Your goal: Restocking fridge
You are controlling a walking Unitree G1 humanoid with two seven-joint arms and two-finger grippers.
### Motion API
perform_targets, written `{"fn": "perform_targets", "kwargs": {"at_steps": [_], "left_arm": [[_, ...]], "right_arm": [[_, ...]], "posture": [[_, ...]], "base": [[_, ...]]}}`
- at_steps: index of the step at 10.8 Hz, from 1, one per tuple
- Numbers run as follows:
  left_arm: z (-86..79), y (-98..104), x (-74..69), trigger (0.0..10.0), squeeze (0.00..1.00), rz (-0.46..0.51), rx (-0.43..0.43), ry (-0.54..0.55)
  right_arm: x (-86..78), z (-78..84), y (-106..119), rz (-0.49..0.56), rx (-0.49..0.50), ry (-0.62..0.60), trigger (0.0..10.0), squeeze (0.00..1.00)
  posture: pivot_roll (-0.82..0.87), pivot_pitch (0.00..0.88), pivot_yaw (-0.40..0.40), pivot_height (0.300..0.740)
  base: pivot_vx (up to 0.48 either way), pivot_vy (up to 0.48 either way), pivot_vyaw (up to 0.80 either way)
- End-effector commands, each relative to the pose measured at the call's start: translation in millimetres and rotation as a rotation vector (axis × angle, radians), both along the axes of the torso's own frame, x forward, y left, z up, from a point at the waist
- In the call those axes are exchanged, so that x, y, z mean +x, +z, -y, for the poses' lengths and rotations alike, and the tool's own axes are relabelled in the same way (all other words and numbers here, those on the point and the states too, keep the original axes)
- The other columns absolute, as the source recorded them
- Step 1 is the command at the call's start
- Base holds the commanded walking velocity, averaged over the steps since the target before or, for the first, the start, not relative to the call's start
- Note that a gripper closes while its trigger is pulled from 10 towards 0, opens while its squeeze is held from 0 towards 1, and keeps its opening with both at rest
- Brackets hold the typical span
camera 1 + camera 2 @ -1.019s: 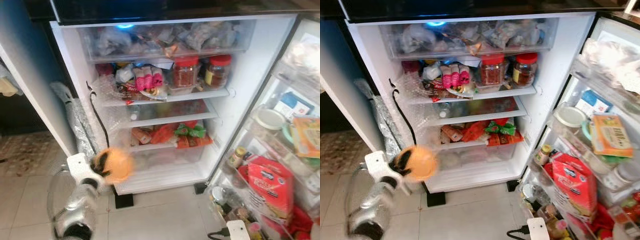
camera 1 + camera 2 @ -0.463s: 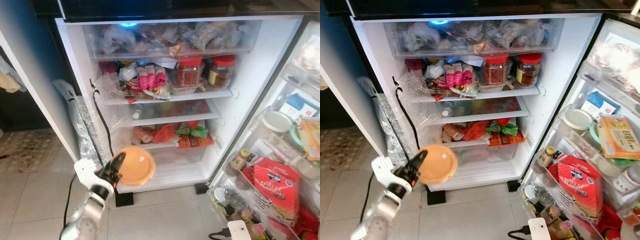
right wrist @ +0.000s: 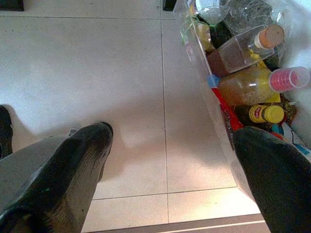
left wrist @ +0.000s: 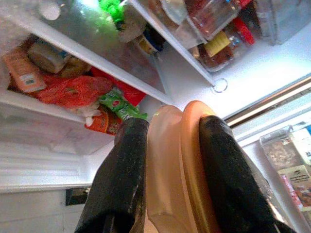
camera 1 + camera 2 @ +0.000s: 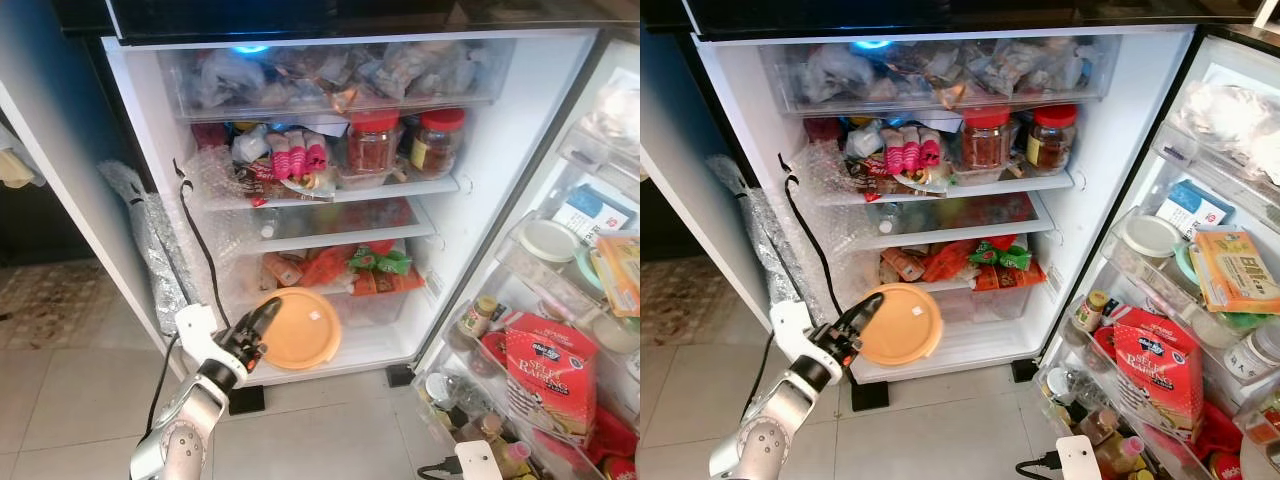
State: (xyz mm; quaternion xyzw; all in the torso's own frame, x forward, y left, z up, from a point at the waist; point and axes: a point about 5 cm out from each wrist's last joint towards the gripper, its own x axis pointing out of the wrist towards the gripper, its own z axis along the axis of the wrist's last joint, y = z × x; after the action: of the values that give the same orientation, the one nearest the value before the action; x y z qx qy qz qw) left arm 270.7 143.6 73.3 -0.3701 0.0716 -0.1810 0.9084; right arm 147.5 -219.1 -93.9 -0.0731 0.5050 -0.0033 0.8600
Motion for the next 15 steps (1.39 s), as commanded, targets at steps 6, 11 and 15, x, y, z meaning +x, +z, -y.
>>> {"fn": "perform_targets", "kwargs": {"at_steps": [6,11,15], "left_arm": [[1.3,4.1,0.6,10.0,0.0,-0.005,0.036,-0.024],[2.4,3.1,1.2,10.0,0.0,-0.01,0.059,-0.028],[2.8,4.2,2.0,10.0,0.0,-0.006,0.066,-0.034]], "right_arm": [[-1.6,-0.7,-0.7,-0.003,0.011,-0.012,10.0,0.0],[-0.8,-0.7,-0.5,-0.004,0.009,-0.005,10.0,0.0],[-0.8,-1.5,-0.6,-0.004,0.009,-0.005,10.0,0.0]], "posture": [[-0.1,0.0,-0.038,0.74],[-0.09,0.0,-0.04,0.74],[-0.1,0.0,-0.034,0.74]], "base": [[0.0,0.0,0.0],[0.164,0.0,0.0],[0.309,0.0,0.0]]}}
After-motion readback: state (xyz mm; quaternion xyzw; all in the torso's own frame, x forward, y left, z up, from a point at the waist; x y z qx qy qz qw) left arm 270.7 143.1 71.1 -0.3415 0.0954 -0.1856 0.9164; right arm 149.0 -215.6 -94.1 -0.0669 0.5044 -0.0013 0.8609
